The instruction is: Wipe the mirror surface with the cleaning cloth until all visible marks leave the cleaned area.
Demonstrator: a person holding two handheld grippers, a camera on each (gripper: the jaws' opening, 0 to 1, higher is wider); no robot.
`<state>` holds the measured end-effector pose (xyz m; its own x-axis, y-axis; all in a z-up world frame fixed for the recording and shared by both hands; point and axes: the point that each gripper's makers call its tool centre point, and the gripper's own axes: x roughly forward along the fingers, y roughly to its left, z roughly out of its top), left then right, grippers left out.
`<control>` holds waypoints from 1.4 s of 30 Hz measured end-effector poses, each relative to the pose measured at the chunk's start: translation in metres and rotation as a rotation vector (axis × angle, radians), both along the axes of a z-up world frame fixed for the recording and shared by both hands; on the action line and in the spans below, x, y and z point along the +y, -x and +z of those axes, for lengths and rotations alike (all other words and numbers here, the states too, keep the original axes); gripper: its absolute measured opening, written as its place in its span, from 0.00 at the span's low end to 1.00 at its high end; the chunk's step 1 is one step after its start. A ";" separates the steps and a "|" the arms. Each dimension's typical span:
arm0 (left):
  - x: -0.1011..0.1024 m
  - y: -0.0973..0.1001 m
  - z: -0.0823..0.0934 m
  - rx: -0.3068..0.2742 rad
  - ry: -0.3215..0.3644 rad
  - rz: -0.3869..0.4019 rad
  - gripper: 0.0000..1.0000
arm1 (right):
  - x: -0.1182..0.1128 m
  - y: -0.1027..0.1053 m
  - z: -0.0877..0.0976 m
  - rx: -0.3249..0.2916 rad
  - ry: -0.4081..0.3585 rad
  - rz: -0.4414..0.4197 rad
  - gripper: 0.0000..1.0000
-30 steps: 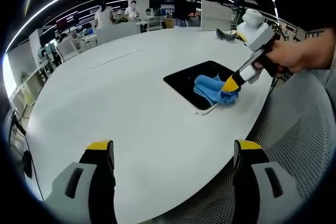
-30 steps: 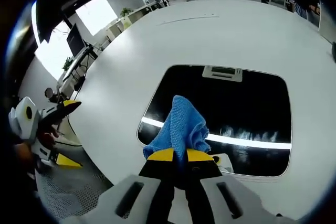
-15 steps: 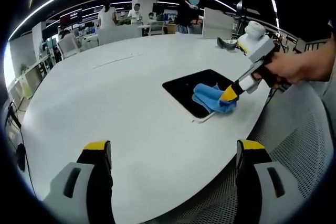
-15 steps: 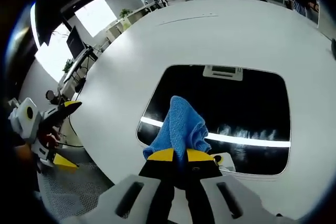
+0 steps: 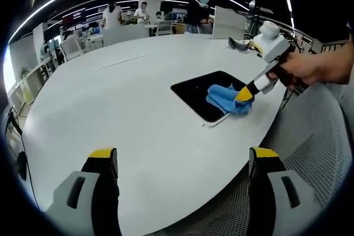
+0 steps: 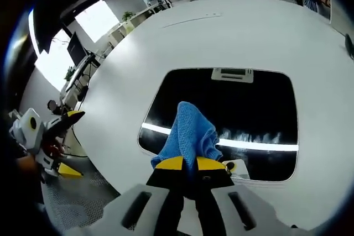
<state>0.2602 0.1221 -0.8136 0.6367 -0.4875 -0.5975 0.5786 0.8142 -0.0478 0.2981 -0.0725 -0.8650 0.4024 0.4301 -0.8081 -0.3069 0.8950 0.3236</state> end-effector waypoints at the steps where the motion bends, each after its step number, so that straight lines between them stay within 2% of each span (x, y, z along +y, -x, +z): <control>1: 0.000 0.000 0.000 -0.001 0.000 0.000 0.98 | -0.003 0.000 0.000 0.002 -0.005 -0.007 0.01; 15: 0.003 0.001 -0.004 0.000 -0.034 -0.010 0.96 | -0.023 -0.004 -0.001 0.014 0.003 -0.031 0.01; 27: 0.001 0.003 -0.004 0.007 -0.031 -0.016 0.96 | -0.021 -0.007 0.001 -0.003 0.030 -0.028 0.01; 35: 0.003 -0.001 0.000 0.001 -0.005 0.013 0.99 | -0.020 -0.026 -0.001 -0.014 0.030 -0.046 0.01; 42: 0.002 -0.004 0.004 -0.013 0.030 0.021 0.99 | -0.019 -0.050 -0.001 -0.029 0.054 -0.028 0.01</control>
